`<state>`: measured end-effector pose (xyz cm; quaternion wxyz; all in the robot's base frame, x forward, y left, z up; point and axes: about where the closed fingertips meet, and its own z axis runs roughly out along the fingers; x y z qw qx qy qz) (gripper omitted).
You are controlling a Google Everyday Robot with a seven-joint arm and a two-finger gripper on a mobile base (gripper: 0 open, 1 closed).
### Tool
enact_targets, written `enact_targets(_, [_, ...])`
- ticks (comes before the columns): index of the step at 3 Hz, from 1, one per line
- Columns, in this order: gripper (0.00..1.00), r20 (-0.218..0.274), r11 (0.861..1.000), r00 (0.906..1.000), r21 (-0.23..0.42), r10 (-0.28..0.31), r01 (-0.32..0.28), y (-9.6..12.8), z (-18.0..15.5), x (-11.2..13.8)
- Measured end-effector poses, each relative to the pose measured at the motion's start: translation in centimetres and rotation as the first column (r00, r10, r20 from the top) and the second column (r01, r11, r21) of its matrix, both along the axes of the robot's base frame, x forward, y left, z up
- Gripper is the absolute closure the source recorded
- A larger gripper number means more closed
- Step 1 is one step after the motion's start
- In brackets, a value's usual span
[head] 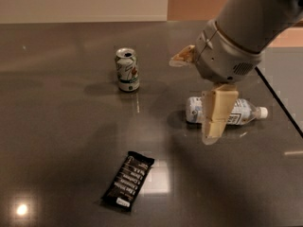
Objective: Move rxbar chocolate near 7up can
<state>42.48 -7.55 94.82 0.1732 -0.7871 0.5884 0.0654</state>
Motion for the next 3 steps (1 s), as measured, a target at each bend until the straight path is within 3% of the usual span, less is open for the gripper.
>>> enact_targets(1, [0.00,-0.009,0.993,0.9933,0.014,0.115,-0.115,2.5,-1.5,-2.0])
enact_targets(2, [0.00,-0.014,0.971,0.9707,0.006,0.240,-0.240,4.8,-3.8,-3.6])
enact_targets(3, [0.00,-0.022,0.952,0.9515,-0.002,0.307,-0.307,5.8,-5.4,-4.3])
